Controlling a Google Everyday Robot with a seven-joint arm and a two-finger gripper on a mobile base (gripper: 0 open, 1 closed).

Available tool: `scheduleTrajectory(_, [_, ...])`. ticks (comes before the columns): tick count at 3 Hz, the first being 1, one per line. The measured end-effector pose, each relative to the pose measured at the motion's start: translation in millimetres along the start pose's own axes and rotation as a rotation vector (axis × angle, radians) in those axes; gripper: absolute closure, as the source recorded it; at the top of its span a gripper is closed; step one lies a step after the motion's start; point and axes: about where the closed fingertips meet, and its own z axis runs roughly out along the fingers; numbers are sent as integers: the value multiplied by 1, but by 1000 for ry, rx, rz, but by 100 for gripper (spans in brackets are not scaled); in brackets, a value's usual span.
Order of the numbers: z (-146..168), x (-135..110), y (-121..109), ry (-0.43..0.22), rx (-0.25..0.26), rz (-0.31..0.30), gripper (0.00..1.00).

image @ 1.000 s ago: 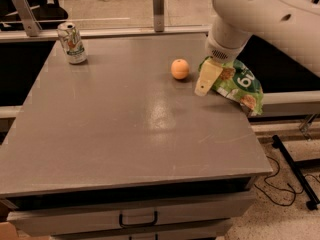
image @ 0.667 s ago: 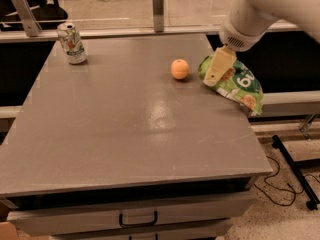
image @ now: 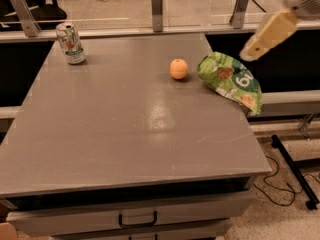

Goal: Move green rice chip bag near orange

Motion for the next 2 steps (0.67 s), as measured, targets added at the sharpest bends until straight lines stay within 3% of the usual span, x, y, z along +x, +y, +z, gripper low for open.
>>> scheduleTrajectory(1, [-69, -24, -8, -158, 85, -55, 0])
scheduleTrajectory(2, [-95, -14, -4, -188, 102, -66, 0])
